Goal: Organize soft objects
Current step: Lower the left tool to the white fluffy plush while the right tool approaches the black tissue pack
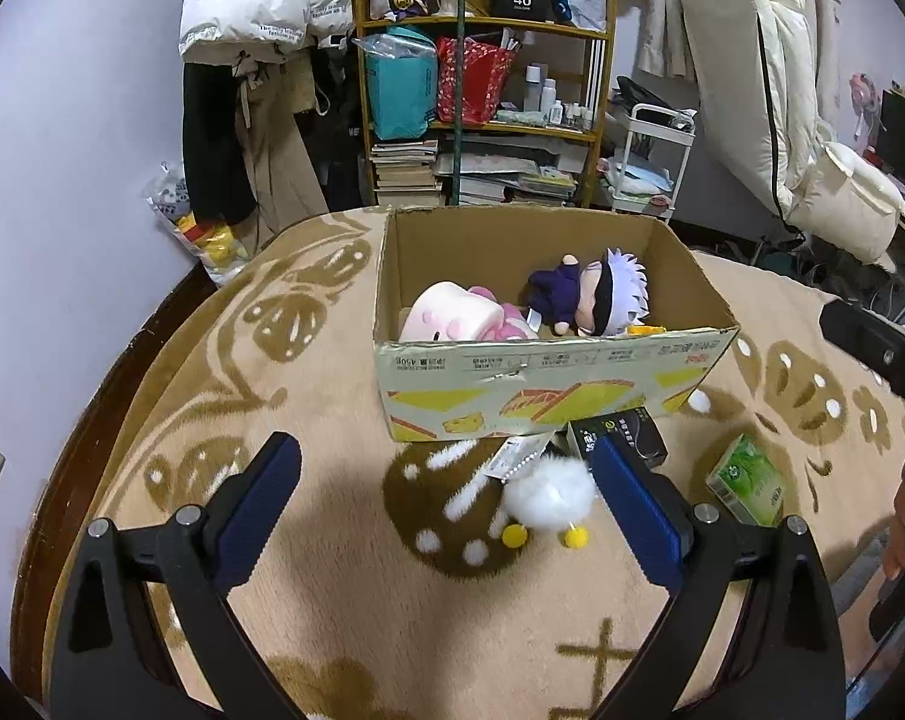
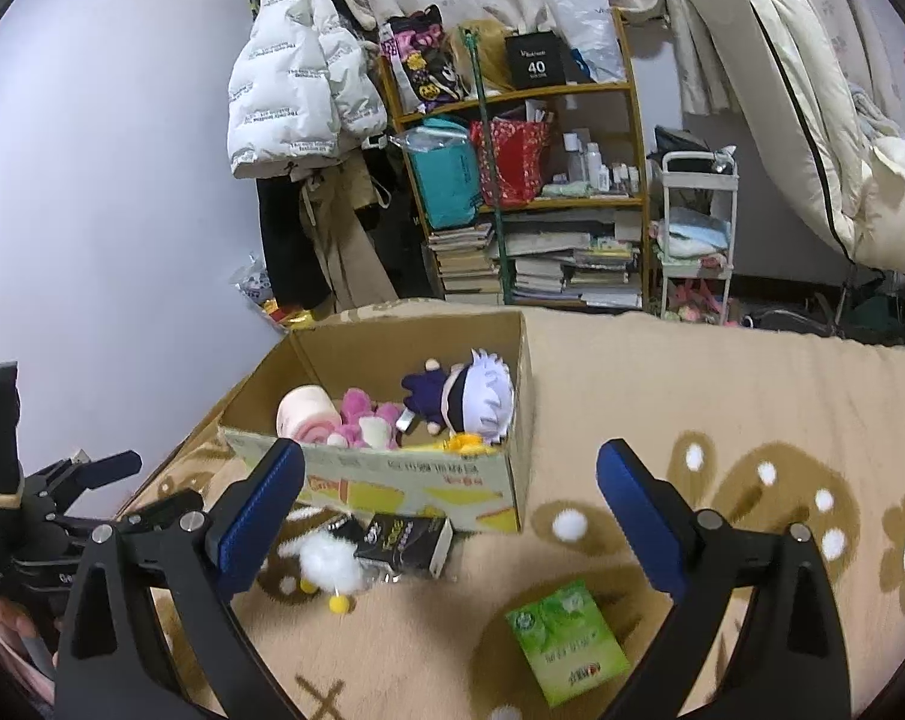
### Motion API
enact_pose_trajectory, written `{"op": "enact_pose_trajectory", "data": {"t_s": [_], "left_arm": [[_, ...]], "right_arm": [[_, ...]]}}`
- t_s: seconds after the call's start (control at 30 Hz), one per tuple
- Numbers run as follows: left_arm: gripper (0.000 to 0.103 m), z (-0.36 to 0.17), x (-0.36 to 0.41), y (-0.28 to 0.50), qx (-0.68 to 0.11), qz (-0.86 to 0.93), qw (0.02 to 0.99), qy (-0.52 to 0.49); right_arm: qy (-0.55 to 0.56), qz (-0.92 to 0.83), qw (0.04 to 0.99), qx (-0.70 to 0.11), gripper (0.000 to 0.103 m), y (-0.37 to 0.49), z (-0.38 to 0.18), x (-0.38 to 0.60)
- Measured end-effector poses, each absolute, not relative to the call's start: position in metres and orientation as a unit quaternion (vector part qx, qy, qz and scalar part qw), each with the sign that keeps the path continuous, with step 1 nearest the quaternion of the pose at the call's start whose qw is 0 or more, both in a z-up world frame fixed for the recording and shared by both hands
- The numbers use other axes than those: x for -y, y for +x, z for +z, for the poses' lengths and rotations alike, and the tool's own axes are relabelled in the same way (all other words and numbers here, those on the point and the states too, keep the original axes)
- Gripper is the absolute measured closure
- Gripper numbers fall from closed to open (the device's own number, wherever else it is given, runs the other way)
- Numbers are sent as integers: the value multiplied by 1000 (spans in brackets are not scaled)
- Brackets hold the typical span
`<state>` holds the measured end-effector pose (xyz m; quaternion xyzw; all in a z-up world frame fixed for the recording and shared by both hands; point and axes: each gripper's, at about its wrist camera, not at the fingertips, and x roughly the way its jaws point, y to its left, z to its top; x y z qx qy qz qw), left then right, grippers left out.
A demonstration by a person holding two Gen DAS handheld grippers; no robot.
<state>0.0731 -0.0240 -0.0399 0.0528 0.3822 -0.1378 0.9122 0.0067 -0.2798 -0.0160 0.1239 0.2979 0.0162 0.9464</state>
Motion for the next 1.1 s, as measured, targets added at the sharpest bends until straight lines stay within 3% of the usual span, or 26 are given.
{"op": "enact_pose_trajectory", "data": {"t_s": [1.1], "left_arm": [[6,-103,53,102,-463,-182,865,63]], "right_arm": [[126,33,913,-387,1,57,-70,258]]}}
